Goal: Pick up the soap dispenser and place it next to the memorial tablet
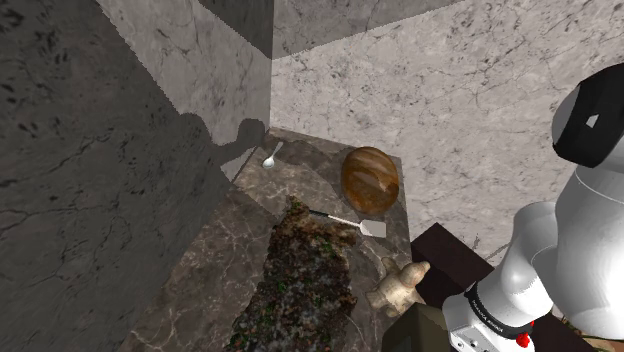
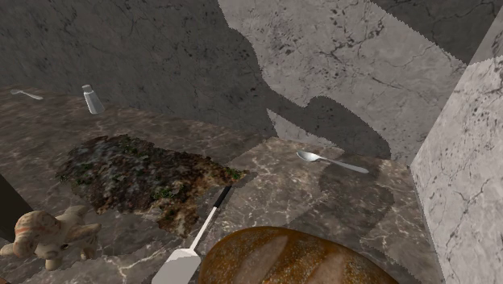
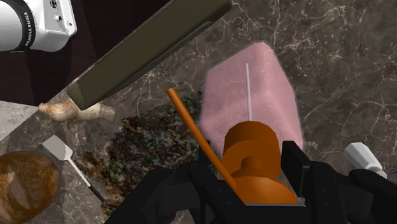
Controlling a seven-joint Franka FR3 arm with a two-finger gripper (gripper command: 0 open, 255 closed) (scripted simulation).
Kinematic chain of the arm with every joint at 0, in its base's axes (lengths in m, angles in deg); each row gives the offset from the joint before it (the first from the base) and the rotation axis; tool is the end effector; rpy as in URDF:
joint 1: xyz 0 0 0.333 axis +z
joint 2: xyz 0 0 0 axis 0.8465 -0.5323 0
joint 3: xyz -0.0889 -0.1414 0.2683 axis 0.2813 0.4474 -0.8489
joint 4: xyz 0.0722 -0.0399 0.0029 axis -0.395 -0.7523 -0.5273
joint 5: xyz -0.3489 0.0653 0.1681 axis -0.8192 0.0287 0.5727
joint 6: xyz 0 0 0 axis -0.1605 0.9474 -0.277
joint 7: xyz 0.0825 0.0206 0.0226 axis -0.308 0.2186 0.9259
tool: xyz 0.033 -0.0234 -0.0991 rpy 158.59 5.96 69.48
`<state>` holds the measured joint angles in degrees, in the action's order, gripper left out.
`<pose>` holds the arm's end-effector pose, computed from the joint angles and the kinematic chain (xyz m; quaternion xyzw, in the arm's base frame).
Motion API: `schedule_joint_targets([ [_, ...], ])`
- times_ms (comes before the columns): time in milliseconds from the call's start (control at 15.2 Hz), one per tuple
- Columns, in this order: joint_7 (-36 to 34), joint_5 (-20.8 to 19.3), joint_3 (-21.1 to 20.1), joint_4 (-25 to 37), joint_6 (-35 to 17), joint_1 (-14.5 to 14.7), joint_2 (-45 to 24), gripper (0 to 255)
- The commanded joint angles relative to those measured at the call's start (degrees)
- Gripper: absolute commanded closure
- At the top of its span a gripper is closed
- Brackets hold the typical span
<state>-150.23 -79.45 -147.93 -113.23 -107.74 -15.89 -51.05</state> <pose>0.0216 0.5786 0.6585 0.9958 0.0559 0.0269 0.0679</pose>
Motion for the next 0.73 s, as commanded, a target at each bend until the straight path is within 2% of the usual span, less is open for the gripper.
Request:
schedule_joint_targets([
  [0,0.2,1.0,-0.3,-2.8,-2.1,-1.5,1.0,255],
  [660,1.5,4.8,-1.3,-15.4,-11.9,-7.7,5.4,255],
])
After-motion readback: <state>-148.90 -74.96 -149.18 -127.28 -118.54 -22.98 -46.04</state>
